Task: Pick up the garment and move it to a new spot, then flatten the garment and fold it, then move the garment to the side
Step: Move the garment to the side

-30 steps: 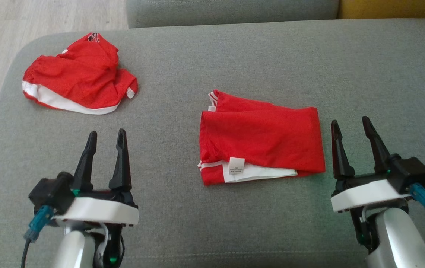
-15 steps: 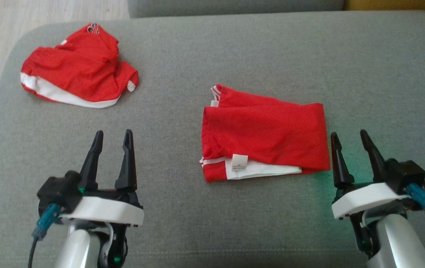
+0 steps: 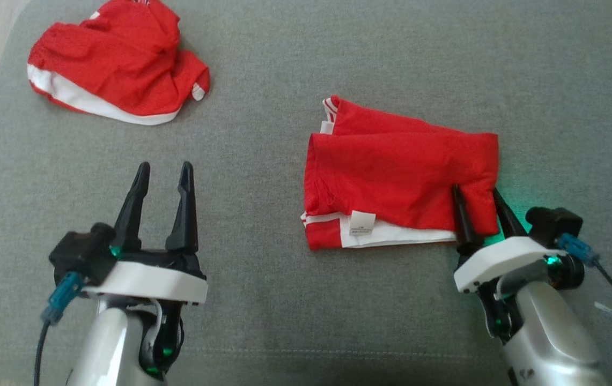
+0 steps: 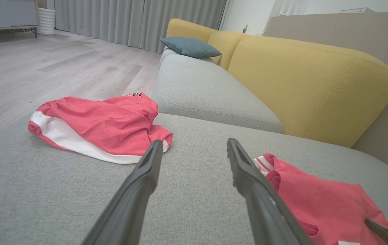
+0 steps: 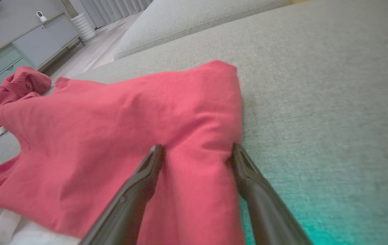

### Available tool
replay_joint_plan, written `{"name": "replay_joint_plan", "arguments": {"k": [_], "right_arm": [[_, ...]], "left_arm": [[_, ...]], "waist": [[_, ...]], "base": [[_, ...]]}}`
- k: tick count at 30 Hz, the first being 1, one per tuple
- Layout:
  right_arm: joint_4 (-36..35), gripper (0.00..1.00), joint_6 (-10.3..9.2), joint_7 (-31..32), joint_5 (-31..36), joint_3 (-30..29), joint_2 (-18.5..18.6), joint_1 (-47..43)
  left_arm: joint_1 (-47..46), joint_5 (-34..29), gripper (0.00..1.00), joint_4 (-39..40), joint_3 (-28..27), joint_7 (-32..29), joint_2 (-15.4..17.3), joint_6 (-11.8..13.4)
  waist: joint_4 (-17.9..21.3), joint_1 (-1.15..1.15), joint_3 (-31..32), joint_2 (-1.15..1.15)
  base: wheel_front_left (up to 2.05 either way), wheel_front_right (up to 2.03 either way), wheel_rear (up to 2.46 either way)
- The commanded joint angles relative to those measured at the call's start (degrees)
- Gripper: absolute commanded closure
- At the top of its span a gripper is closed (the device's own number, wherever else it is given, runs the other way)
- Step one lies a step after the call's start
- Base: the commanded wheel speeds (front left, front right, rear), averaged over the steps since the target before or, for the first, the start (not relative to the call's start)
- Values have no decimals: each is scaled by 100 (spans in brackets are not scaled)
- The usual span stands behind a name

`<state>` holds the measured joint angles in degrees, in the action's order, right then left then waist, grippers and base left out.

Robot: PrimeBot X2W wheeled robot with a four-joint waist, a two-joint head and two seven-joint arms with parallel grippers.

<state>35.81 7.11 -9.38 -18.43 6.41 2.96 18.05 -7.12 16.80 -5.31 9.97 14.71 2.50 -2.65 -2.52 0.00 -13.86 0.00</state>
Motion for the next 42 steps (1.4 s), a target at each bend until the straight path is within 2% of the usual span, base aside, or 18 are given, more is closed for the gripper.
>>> {"name": "replay_joint_plan", "arguments": {"k": [1, 6, 7, 8, 9, 13, 18, 23, 24, 25, 29, 36, 42], "right_arm": [[-16, 0, 37, -104, -44, 202, -8, 213], [361, 0, 37, -253, 169, 337, -8, 557], [416, 17, 37, -280, 297, 323, -8, 630], [455, 93, 37, -306, 442, 294, -8, 704], [479, 100, 37, -328, 590, 267, -8, 772], [394, 100, 37, -390, 1340, -40, -8, 996], [15, 100, 37, -201, 2386, -742, 35, 1217], [-341, 100, 37, 100, 2930, -1132, 566, 1457], [-391, 100, 37, 186, 3003, -1306, 830, 1553], [-413, 100, 37, 232, 3041, -1390, 944, 1591], [-575, 100, 37, 347, 3088, -1749, 1222, 1710], [-980, 100, 37, 452, 3089, -2153, 1301, 1663], [-1290, 100, 37, 562, 3019, -2113, 1301, 1558]], "left_arm": [[-244, 13, 0, 175, -221, 29, 38, -43], [-325, -14, 0, 175, -286, 29, 38, -79], [-343, -21, 0, 176, -304, 29, 38, -89], [-362, -32, 0, 177, -326, 29, 38, -100], [-383, -40, 0, 176, -346, 29, 38, -110], [-449, -52, 0, 184, -409, 29, 38, -137], [-488, -50, 0, 222, -451, 29, 38, -162], [-549, -98, 0, 255, -494, 29, 38, -214], [-578, -104, 0, 262, -501, 29, 38, -232], [-590, -104, 0, 268, -504, 29, 38, -241], [-614, -87, 0, 297, -508, 29, 38, -266], [-581, -44, 0, 388, -505, 29, 38, -264], [-558, -58, 0, 440, -501, 29, 38, -261]], "waist": [[-28, 0, -81, 0], [0, 0, -243, 0], [15, 0, -275, 0], [34, 0, -305, 0], [53, 0, -325, 0], [157, 0, -377, 0], [308, 0, -482, 0], [393, 0, -626, 0], [394, 0, -658, 0], [392, 0, -670, 0], [368, 0, -700, 0], [355, 0, -709, 0], [394, 0, -748, 0]], "base": [[0, 0, 0], [0, 0, 0], [0, 0, 0], [0, 0, 0], [0, 0, 0], [0, 0, 0], [0, 0, 0], [0, 0, 0], [0, 0, 0], [0, 0, 0], [0, 0, 0], [0, 0, 0], [0, 0, 0]]}}
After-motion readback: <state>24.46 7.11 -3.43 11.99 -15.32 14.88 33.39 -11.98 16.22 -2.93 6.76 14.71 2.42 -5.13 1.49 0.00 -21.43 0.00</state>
